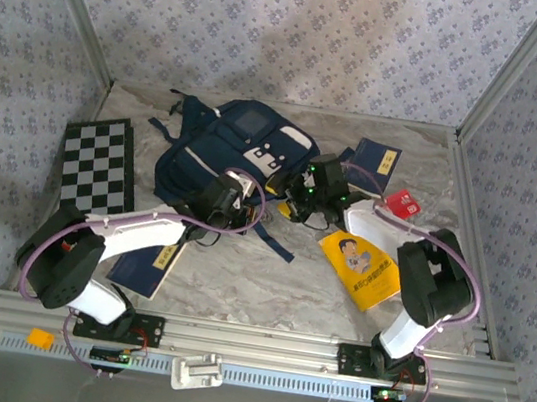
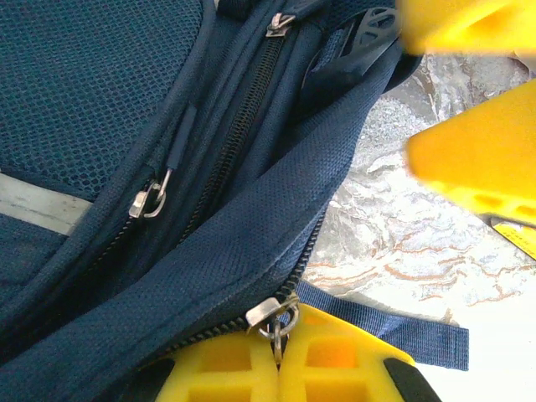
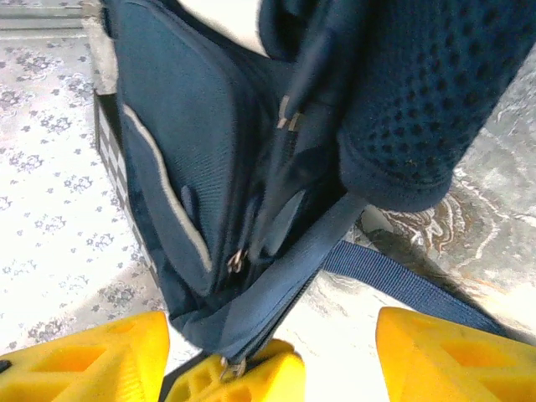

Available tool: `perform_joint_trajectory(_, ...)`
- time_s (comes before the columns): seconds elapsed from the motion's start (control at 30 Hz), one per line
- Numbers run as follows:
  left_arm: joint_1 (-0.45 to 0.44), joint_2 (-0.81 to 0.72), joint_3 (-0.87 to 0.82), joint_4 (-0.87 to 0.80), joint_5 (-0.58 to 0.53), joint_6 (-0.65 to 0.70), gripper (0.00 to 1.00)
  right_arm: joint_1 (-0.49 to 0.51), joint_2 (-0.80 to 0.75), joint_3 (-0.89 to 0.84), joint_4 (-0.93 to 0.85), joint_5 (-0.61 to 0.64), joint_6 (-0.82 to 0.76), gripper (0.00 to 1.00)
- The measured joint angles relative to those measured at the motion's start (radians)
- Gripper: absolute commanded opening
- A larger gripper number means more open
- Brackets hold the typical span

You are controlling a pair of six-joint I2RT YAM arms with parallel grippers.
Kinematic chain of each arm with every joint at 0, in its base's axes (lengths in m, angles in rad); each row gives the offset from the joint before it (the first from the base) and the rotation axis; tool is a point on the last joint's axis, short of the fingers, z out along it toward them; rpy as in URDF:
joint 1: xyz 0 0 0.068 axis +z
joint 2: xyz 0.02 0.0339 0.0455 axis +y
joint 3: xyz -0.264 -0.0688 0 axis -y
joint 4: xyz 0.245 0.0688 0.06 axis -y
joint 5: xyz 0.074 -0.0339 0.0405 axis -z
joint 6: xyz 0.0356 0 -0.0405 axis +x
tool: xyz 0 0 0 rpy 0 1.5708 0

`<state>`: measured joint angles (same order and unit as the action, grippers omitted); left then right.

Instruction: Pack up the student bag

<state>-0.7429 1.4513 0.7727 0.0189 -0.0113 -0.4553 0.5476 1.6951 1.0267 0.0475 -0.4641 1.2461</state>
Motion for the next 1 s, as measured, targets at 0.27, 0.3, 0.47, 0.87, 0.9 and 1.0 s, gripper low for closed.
perform_joint_trajectory(0.27,-0.006,0.0,0.021,-0.011,0.007,0.001,0.0,0.013,0.116,0.003,0.131,0.007,0.074,0.31)
perform_joint_trajectory(0.3,-0.006,0.0,0.024,-0.017,0.012,0.001,0.0,0.01,0.116,0.006,0.132,0.006,0.072,0.27)
perform_joint_trajectory(0.47,-0.012,0.0,0.037,-0.031,0.026,0.003,0.0,-0.016,0.116,0.025,0.104,-0.026,0.019,0.03)
perform_joint_trajectory(0.87,0.043,-0.17,-0.011,-0.122,0.048,0.072,0.0,-0.195,0.127,0.26,-0.236,-0.147,-0.251,0.0)
perform_joint_trajectory(0.9,0.056,-0.173,-0.011,-0.123,0.053,0.073,0.0,-0.204,0.135,0.28,-0.256,-0.153,-0.269,0.02)
perform_joint_trajectory(1.0,0.072,-0.165,-0.007,-0.129,0.075,0.073,0.0,-0.217,0.165,0.317,-0.293,-0.162,-0.301,0.14)
